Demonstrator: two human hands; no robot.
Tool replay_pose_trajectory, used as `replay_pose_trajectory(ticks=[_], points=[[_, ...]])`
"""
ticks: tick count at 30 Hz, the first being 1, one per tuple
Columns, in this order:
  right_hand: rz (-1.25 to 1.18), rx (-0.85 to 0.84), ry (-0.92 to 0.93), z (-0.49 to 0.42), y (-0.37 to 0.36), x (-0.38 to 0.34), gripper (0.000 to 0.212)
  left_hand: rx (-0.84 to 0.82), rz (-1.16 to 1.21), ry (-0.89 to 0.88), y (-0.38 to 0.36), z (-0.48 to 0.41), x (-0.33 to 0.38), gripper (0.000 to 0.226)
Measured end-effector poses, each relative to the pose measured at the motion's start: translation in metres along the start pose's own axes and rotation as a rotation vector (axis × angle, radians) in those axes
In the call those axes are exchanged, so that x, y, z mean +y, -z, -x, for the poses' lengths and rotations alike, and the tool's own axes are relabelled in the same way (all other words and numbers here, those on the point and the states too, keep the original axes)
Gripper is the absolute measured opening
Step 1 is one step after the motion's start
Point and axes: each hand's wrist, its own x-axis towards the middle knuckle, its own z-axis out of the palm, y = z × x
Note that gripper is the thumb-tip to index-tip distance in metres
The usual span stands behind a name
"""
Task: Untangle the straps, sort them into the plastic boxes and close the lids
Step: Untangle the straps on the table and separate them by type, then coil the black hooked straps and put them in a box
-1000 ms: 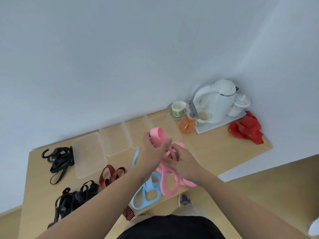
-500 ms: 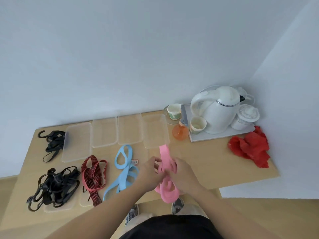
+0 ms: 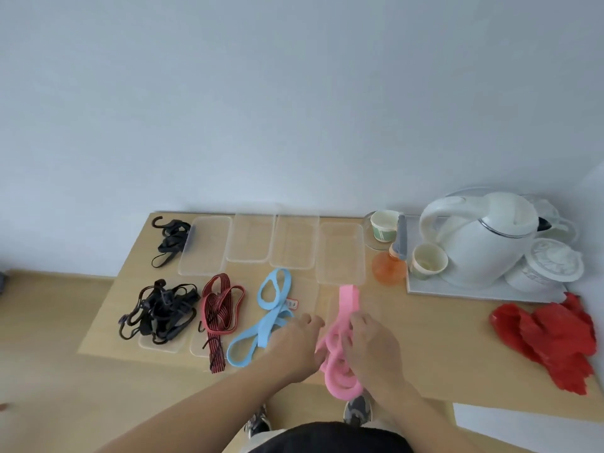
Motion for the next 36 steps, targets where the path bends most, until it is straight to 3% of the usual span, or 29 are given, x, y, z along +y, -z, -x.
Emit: replay_pose_trajectory(ticks=[2, 6, 9, 12, 18, 24, 31, 36], points=[[0.081, -0.051, 0.06, -0.008, 0.01, -0.012, 0.034, 0.014, -0.035, 0.013, 0.011, 0.013, -0.02, 0.043], [-0.038, -0.072, -0.009, -0.038, 0.016, -0.056, 0.025, 0.091, -0.033, 0.104, 0.046, 0.034, -0.065, 0.034], [-0.098, -0.158, 0.203, -0.071, 0.01, -0.105, 0.013, 0.202, -0.051, 0.166, 0.075, 0.043, -0.107, 0.028], [-0.047, -0.265, 0.346, -0.105, 0.002, -0.161, 0.023, 0.263, -0.056, 0.238, 0.098, 0.043, -0.164, 0.026], [-0.026, -0.283, 0.386, -0.16, -0.031, -0.264, 0.028, 0.283, 0.052, 0.346, 0.133, 0.024, -0.303, 0.027], [-0.045, -0.277, 0.345, -0.209, -0.068, -0.349, 0.031, 0.261, 0.092, 0.304, 0.154, -0.012, -0.391, 0.038], [0.112, -0.336, 0.291, -0.241, -0.109, -0.404, 0.032, 0.275, 0.239, 0.178, 0.179, -0.068, -0.425, 0.075], [0.161, -0.468, 0.178, -0.246, -0.129, -0.414, 0.038, 0.181, 0.401, 0.026, 0.182, -0.106, -0.432, 0.038]])
